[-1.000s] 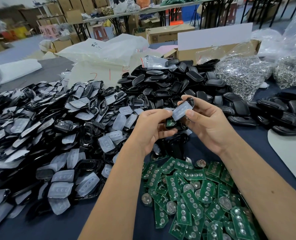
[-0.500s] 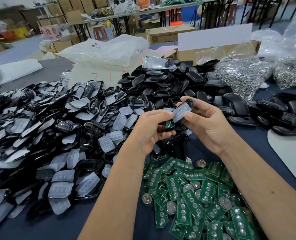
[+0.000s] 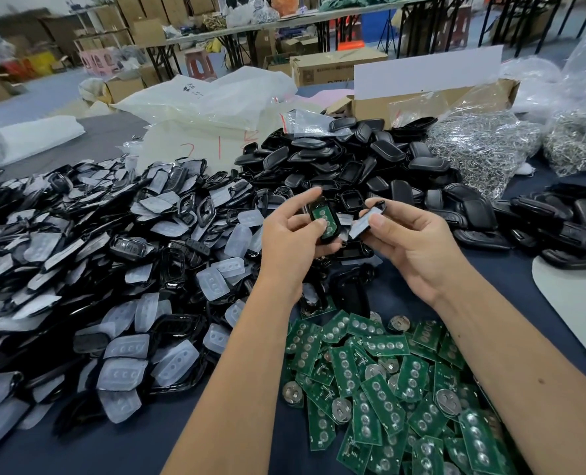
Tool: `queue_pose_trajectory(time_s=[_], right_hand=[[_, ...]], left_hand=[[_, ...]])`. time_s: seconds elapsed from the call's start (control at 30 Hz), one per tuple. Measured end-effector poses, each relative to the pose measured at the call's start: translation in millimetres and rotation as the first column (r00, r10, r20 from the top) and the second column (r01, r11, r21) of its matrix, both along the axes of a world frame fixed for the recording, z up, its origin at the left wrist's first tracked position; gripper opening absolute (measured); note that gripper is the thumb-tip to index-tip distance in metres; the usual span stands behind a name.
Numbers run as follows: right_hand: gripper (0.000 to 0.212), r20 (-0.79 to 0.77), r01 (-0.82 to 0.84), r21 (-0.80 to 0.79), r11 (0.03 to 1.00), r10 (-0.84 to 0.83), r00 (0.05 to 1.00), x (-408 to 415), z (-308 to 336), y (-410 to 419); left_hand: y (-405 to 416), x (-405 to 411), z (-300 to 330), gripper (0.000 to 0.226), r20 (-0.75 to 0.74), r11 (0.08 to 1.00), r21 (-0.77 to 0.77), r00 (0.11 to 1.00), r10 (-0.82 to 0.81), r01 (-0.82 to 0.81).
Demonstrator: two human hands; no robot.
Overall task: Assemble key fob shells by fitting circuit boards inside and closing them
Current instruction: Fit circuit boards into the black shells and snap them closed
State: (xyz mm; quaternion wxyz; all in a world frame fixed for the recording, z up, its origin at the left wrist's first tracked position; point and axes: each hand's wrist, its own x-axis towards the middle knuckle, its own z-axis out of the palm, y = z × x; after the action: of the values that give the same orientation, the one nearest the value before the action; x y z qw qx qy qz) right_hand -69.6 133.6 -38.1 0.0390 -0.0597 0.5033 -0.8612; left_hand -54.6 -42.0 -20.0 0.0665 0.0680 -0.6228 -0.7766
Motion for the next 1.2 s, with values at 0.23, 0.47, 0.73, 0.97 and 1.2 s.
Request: queue_pose_trajectory(time_s=[0.23, 0.47, 0.73, 0.97, 1.2], right_hand=[[0.041, -0.021, 0.015, 0.082, 0.997, -0.013, 1.0, 2.0, -0.1, -1.6], [0.044, -0.038, 0.009, 0.132, 0.991, -0.004, 0.999, 2.2, -0.8, -1.6], [0.042, -0.032, 0.014, 0.129, 0.992, -0.01, 0.999, 2.3, -0.7, -2.0], [0.041, -0.044, 0.071, 0.194, 0.978, -0.063, 0.997, 1.3, -4.2, -2.0], [0.043, -0.039, 0.157, 0.238, 0.958, -0.152, 0.988, 0.2, -10.2, -3.3]], left_hand=[[2.0, -1.6, -3.6, 0.04, -0.043, 0.995, -0.092, 0.999, 0.032, -0.036], [2.8, -3.3, -6.8, 0.028, -0.042, 0.988, -0.147, 0.999, 0.028, -0.034], [2.8, -3.8, -8.5, 0.028, -0.044, 0.981, -0.188, 0.999, 0.027, -0.035], [1.8, -2.3, -8.5, 0.031, -0.129, 0.957, -0.291, 0.991, -0.023, -0.015], [14.2, 0.7, -15.0, 0.017, -0.308, 0.796, -0.586, 0.95, -0.042, -0.155]])
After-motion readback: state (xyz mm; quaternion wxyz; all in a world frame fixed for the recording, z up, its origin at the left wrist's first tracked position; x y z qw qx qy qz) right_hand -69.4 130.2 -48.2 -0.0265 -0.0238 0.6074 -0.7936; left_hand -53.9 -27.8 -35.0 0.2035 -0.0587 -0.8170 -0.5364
